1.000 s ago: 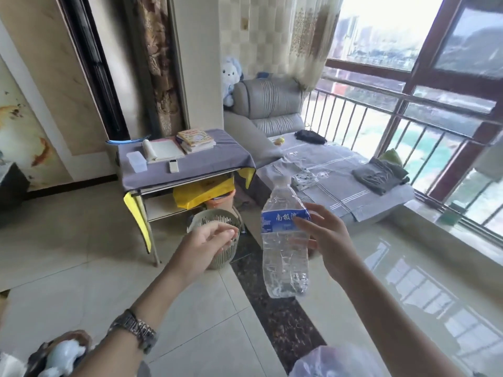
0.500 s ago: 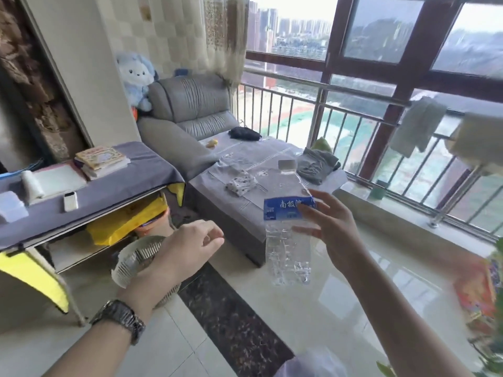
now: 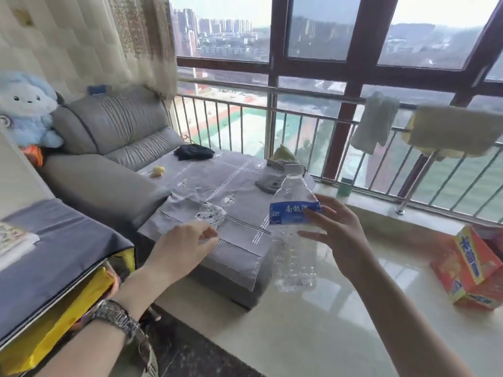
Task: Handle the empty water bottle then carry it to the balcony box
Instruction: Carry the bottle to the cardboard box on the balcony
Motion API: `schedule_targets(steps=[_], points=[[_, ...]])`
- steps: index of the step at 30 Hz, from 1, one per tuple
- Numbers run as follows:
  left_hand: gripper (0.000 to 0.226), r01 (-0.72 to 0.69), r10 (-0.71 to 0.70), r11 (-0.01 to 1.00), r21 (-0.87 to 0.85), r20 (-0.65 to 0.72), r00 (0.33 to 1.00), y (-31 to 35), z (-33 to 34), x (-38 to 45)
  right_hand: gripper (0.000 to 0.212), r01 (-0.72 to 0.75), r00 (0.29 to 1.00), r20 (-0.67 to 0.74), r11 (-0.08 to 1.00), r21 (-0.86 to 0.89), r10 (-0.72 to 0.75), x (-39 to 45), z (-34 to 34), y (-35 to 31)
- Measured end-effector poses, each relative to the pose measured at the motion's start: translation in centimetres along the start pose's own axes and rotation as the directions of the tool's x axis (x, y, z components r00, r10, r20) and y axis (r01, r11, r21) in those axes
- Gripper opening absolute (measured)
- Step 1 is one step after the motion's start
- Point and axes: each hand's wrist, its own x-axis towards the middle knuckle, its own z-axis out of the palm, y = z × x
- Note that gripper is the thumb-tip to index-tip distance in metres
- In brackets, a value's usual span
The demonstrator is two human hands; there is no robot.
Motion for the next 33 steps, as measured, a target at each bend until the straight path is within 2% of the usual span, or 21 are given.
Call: schedule_targets(steps=[4, 10, 14, 18, 24, 28, 33], points=[[0.017, -0.137, 0.145, 0.988, -0.073, 0.113, 0.983, 1.5, 2.8, 7.2, 0.028, -0.008, 0.986, -0.168, 1.0, -0.019, 0.004, 3.4, -2.2, 0.7], [0.022, -0.327, 0.344, 0.939, -0.106, 0.246, 0.906, 7.0, 8.0, 17.1, 0.032, 0.002, 0.943, -0.333, 0.999, -0.043, -0.017, 8.3, -8.7, 0.6], [0.021, -0.425, 0.452, 0.892, -0.154, 0.251, 0.856, 12.9, 10.5, 24.4, 0.03, 0.048, 0.899, -0.435, 0.999, -0.026, -0.054, 12.5, -14.4, 0.4], [0.02, -0.528, 0.539, 0.841, -0.117, 0.24, 0.807, 20.5, 13.0, 31.5, 0.03, 0.054, 0.859, -0.508, 0.998, -0.034, -0.064, 17.4, -21.0, -0.8], [0.019, -0.65, 0.658, 0.75, -0.122, 0.231, 0.716, 30.3, 17.2, 38.7, 0.05, 0.058, 0.8, -0.595, 0.997, -0.042, -0.071, 22.7, -30.1, -3.1], [0.021, -0.701, 0.709, 0.697, -0.147, 0.284, 0.645, 35.9, 20.6, 42.6, 0.029, 0.033, 0.753, -0.656, 0.998, -0.049, -0.057, 24.4, -35.3, -2.7], [0.025, -0.781, 0.784, 0.603, -0.163, 0.303, 0.542, 43.3, 25.5, 47.7, 0.035, 0.008, 0.658, -0.752, 1.0, -0.028, -0.026, 27.0, -41.8, -1.9]])
